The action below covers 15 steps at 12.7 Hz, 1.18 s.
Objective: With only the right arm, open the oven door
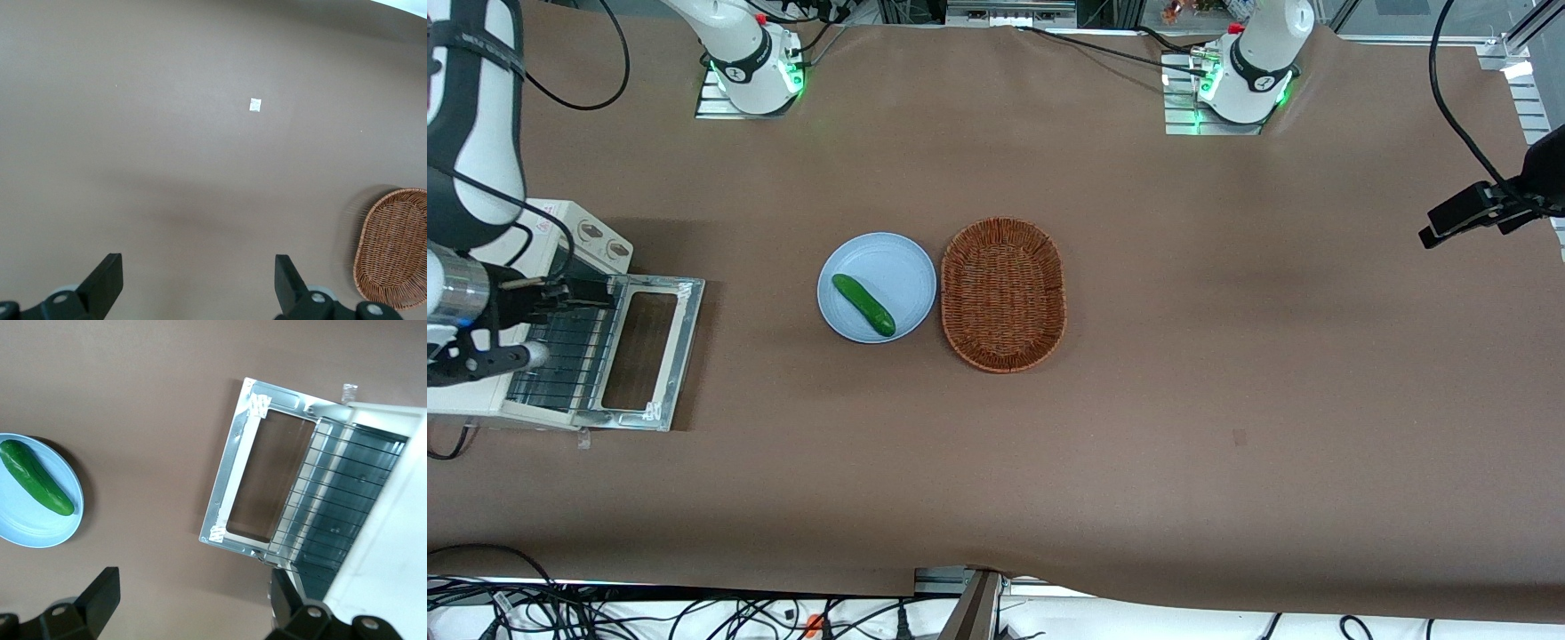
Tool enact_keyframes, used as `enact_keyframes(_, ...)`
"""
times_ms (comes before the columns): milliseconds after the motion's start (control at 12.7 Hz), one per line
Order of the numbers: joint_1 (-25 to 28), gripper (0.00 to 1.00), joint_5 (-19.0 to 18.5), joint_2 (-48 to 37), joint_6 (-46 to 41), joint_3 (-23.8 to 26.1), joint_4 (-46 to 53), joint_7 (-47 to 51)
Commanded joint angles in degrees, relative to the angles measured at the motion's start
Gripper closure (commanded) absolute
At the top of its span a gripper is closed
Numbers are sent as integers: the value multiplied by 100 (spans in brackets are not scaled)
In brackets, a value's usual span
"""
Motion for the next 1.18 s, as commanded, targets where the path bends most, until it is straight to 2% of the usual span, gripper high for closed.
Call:
enact_keyframes(0,-4,0,3,-699,2,-36,-556,121)
enact_keyframes(236,-13,0,-59,-1104,28,17,-882,807)
enact_keyframes(629,-276,0,-59,-1817,318,193,-1655,826)
enact_keyframes(1100,-189,0,-77,-1870,-15,228,-1289,1002)
